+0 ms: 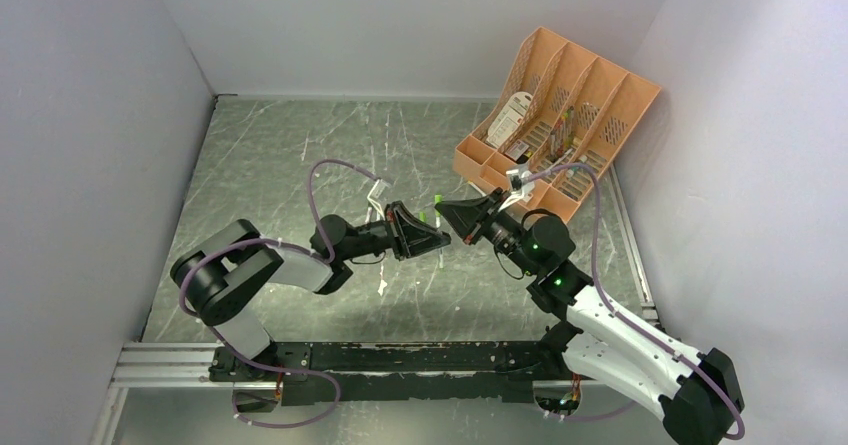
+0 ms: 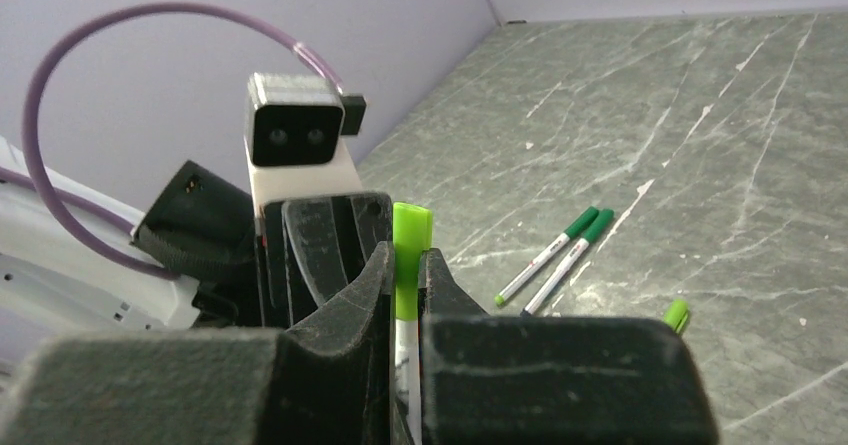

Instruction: Insert the pens into the pen caps

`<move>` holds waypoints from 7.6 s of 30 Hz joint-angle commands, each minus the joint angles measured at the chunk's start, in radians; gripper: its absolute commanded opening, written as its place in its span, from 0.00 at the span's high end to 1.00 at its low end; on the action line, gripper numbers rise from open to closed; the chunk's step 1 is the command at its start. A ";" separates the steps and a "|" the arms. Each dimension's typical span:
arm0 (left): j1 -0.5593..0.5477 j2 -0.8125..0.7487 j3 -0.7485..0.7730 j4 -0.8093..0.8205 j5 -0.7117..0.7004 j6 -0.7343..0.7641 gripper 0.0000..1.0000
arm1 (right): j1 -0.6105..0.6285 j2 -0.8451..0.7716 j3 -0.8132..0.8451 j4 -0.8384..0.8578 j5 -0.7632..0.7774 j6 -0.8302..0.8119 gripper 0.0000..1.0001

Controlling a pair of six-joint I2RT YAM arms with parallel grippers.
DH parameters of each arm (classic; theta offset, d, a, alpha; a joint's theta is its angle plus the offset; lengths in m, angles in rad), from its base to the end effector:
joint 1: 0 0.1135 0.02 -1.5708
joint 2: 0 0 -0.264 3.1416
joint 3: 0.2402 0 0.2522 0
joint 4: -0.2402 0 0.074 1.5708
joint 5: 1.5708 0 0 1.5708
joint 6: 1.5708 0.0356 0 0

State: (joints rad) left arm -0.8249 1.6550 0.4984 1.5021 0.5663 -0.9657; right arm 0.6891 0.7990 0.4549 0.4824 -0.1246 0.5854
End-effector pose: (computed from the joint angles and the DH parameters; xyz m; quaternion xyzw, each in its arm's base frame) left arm 0.1852 -0.2286 0.2117 0.1892 0.5668 -0.7135 0.3658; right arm 0.1477 0.1274 0.2916 -0.0809 0.6520 0.4808 0.5807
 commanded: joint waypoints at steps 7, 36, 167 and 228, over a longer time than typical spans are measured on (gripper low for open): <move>0.102 -0.057 0.147 -0.202 0.113 0.114 0.93 | 0.003 -0.007 -0.039 -0.095 -0.091 -0.066 1.00; 0.088 -0.299 0.331 -1.043 0.018 0.767 0.93 | 0.002 0.113 0.202 -0.129 0.134 -0.047 0.50; 0.161 0.268 0.577 -1.326 -0.519 0.419 0.93 | -0.288 0.894 0.361 -0.457 0.699 -0.044 0.29; 0.276 0.177 0.445 -1.390 -0.660 0.426 0.88 | -0.214 0.876 0.169 -0.298 0.375 -0.135 0.73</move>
State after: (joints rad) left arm -0.5575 1.8507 0.9543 0.1539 -0.0410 -0.5465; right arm 0.4603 1.6566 0.6540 0.3016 0.2798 0.4442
